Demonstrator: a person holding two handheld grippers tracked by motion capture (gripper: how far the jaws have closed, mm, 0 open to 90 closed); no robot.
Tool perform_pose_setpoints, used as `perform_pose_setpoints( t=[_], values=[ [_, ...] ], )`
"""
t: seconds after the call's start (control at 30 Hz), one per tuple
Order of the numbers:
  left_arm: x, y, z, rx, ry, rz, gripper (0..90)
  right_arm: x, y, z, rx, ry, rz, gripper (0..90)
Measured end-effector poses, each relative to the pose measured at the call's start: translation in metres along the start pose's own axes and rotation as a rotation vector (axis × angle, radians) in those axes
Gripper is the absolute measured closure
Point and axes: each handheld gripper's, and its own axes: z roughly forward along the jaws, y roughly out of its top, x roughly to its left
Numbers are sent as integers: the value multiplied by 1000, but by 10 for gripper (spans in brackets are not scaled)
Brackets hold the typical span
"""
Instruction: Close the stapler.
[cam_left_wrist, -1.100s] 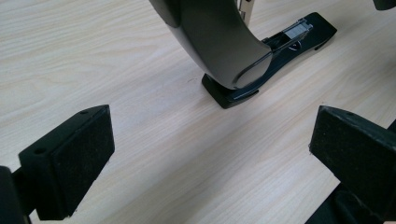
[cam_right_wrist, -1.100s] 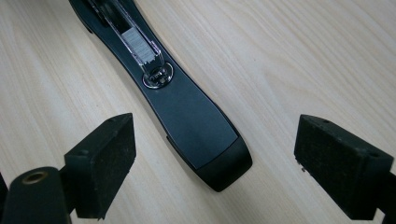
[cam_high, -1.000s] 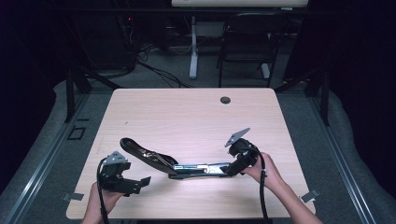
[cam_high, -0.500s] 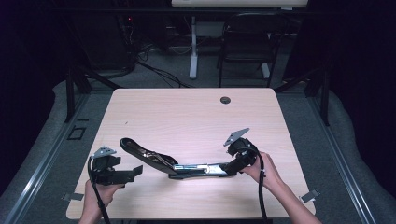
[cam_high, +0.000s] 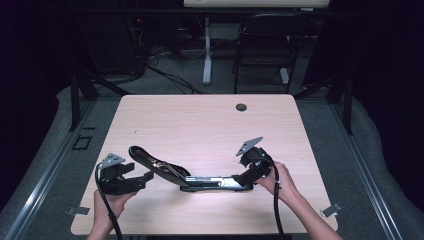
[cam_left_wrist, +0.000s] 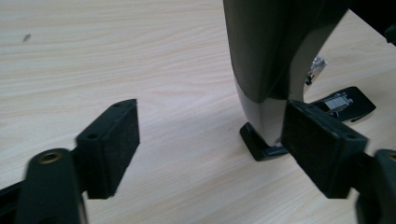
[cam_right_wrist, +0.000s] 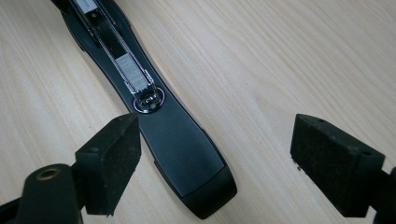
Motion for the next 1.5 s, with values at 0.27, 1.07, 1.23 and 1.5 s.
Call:
perform_pose_setpoints(
  t=[0.27,1.07,1.23,1.5],
  values=[
    [6,-3,-2,10,-13,-20,449,-2,-2,-3,-8,-8,2,161],
    [-1,11,-3,-175,67,-11,835,2,4,-8,-43,-82,2,230],
    [-3,11,-4,-182,62,-15,839,3,5,-8,-53,-90,5,241],
    [-9,14,0,-194,61,0,850,5,8,-14,-91,-97,12,258]
  ],
)
